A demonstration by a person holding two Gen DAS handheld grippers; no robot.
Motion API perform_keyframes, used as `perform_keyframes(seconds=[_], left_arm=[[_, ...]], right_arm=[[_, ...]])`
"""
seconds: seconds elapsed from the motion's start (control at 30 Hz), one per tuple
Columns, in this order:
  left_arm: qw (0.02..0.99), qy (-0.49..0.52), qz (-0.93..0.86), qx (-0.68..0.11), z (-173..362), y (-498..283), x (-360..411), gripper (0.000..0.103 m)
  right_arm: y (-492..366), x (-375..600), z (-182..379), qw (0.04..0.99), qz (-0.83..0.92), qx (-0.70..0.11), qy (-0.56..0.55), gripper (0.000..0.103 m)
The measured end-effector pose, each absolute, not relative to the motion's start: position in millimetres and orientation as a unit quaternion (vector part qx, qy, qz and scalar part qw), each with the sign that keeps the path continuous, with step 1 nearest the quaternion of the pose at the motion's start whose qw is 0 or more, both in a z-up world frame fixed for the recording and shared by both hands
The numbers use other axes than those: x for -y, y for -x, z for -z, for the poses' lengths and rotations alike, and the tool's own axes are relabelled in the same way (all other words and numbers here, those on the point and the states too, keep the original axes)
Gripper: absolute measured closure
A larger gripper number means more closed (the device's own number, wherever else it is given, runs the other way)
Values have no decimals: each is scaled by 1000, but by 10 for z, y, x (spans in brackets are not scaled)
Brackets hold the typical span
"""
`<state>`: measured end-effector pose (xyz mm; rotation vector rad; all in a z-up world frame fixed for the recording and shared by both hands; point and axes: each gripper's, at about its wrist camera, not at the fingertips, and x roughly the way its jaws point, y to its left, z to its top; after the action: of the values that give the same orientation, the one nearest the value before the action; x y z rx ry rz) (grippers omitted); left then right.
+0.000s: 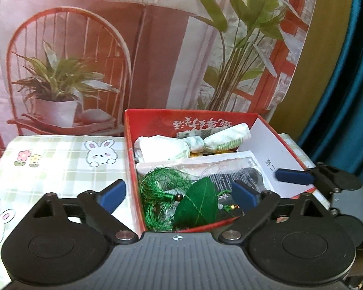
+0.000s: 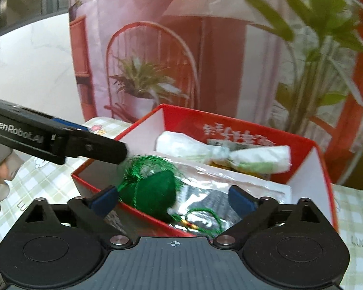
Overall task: Organize soft objects
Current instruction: 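Open the left gripper to release the green piece in the box, then move the left gripper down to the plastic-wrapped bread roll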
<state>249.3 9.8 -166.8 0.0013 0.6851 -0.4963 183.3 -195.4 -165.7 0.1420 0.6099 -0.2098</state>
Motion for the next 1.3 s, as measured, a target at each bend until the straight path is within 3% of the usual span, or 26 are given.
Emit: perform_keyframes(seconds=[0.57,0.97,1.3], left_arm=[[926,-54,177,-328,1821,-1409,98,0],[895,-48,224,-384,2192,-902,248,0],[854,-32,258,-451,2476,-808,327,12]], right_arm=[[-760,1721,1652,947,143,-274,-85,0],[-90,1485,1927,927,164,-326,-82,0],[349,1491,2256,895,186,-377,-150,4]])
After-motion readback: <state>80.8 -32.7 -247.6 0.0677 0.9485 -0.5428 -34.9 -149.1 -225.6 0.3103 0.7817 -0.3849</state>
